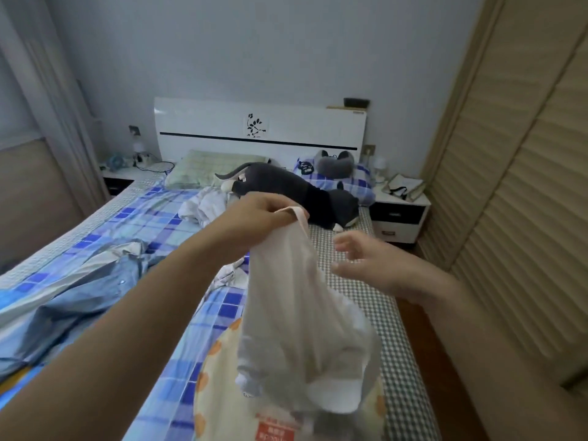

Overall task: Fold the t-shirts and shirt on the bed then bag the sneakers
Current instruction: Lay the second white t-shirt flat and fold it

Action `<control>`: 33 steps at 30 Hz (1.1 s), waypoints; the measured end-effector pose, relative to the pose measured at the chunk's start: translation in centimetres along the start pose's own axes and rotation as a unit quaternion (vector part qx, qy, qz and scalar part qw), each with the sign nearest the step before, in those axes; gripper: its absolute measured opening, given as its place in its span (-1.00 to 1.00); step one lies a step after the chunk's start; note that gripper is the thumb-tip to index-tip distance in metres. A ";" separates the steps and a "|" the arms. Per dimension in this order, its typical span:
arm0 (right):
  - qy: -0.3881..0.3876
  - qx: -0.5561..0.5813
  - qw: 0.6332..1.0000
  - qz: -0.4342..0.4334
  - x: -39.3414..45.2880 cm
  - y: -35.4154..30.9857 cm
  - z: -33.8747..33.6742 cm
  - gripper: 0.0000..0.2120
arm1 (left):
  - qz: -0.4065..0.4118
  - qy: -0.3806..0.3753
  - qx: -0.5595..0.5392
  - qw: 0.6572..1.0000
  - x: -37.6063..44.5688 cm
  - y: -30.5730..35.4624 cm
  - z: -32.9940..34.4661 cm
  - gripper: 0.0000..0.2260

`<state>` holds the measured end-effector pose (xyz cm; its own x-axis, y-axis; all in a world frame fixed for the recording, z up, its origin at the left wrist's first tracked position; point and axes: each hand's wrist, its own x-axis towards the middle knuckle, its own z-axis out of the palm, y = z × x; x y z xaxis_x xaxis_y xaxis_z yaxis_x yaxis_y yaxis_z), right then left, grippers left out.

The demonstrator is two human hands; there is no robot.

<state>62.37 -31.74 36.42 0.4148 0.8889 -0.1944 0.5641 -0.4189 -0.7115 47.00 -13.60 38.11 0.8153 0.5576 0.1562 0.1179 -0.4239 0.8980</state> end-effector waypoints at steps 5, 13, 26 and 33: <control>0.117 -0.006 0.975 -0.188 3.1 -4.4 2.7 -0.65 | 0.067 0.059 0.221 0.971 -0.4 2.1 1.8 -0.85; 0.251 -0.207 0.935 -0.142 5.7 -4.4 1.2 -0.77 | -0.183 0.166 0.279 0.928 -7.0 -13.9 3.2 -0.88; 0.276 -0.037 0.955 0.103 11.8 3.1 -0.4 -0.77 | -0.329 0.277 0.085 0.899 -10.6 -22.8 -3.1 -0.74; 0.184 0.147 0.968 -0.090 7.5 -2.3 1.6 -0.75 | -0.250 -0.033 -0.009 0.968 -6.6 -18.4 3.5 -0.26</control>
<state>63.03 -23.79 35.53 0.5854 0.7936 0.1657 0.4460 -0.1445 -0.8833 41.45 -11.98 19.15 0.6931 0.6434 -0.3250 0.4977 -0.1010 0.8615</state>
